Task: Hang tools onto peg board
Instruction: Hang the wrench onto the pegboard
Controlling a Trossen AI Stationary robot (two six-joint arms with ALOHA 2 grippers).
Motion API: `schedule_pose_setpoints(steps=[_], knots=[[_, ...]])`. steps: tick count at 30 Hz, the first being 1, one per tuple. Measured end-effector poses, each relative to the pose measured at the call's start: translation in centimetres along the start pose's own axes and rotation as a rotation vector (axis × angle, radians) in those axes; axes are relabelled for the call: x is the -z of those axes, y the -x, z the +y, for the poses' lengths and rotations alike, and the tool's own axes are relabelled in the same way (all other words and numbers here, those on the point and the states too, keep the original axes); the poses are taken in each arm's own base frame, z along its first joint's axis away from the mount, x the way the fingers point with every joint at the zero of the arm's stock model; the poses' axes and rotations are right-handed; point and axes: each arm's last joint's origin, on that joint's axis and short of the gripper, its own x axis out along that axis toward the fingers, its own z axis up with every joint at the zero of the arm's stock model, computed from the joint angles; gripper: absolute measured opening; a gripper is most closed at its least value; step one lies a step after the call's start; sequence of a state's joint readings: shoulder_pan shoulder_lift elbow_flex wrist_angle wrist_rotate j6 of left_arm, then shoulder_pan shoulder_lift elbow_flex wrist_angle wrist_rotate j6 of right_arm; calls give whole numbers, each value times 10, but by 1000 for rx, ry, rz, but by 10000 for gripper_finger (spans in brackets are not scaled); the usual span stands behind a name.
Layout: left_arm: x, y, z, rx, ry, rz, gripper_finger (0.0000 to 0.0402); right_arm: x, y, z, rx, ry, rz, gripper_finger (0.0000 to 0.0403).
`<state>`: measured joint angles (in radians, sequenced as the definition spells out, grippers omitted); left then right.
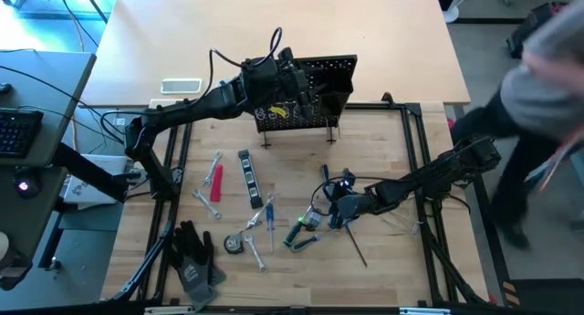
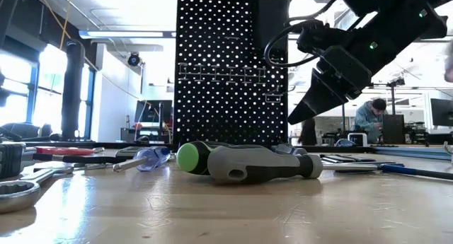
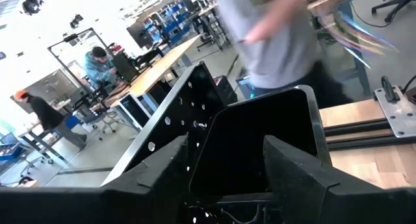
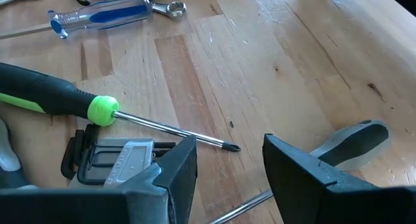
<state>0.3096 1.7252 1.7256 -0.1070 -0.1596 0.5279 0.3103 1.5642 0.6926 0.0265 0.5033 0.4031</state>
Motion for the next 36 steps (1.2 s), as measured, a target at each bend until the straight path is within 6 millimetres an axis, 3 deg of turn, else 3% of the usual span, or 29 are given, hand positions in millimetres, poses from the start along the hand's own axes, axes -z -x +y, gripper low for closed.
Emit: schedule_pose_setpoints(steps=[10,28,36], knots=[[-13,20,-3,37,-18,-1,195,0,0,0,0,-8,0,169],[-46,127,-39,167,-124,252,195,0,0,0,1,11,-1,169],[-46,157,-58,239,-82,360,195,-4,0,2,-13,31,-34,169]])
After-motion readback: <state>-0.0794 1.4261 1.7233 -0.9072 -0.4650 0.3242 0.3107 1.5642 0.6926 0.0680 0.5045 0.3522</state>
